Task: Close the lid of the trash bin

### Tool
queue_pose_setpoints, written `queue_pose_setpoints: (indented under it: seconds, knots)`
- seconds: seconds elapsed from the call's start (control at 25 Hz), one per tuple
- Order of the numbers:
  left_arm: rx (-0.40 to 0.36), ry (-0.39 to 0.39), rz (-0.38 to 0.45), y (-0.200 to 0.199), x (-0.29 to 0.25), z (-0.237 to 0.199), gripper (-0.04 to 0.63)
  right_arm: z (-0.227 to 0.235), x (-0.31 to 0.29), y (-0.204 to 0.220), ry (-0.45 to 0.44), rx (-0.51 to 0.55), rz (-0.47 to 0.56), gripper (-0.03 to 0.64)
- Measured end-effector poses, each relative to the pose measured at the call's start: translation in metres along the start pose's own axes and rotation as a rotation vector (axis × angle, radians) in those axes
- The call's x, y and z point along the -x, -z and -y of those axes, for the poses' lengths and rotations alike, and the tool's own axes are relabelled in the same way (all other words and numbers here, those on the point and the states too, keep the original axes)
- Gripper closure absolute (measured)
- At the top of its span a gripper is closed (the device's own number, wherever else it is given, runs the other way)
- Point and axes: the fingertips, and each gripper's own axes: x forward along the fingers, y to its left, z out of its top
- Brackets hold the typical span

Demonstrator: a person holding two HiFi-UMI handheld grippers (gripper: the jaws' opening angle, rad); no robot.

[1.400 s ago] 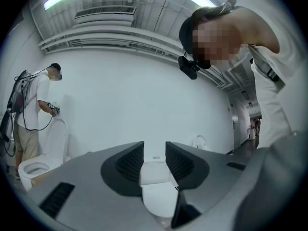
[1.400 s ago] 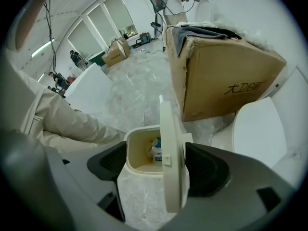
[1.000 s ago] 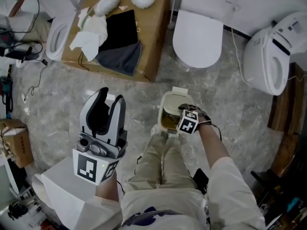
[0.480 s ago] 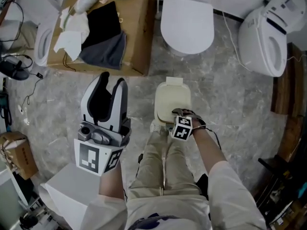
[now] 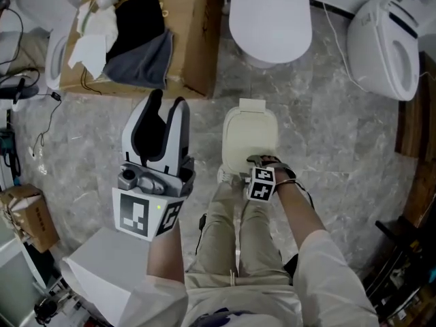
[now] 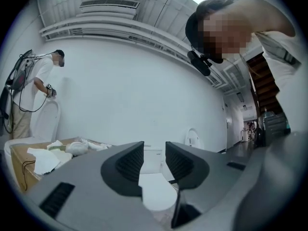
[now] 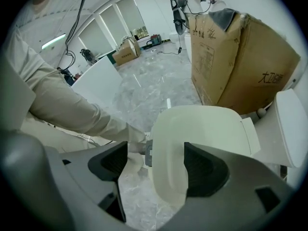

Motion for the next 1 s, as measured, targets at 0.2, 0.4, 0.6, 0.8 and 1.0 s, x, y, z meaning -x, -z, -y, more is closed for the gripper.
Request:
queue_pose_setpoints:
  seconds: [0.2,0.4,0.6,0.8,1.0]
  knots:
    - [-0.003,-0.006,-0.003,0.019,-0.003,0.001,0.477,-0.002,-0.019,0.006,0.0,0.014,0.004,0.244]
    - [0.018,-0.016,0.0,0.034,-0.007,0.003,0.477,-0.002,-0.033,0.014,-0.002,0.036,-0.011,0.242]
    - [0.026,-0.029,-0.013,0.045,-0.005,0.001,0.477,-0.002,-0.045,0.021,-0.005,0.065,-0.042,0.241]
    - [0.016,-0.038,-0.029,0.05,-0.002,-0.002,0.477,0.0,-0.052,0.025,0.016,0.112,-0.053,0.245]
    - [0.007,-0.034,-0.044,0.059,-0.006,-0.003,0.477,0.001,-0.057,0.028,0.012,0.118,-0.07,0.245]
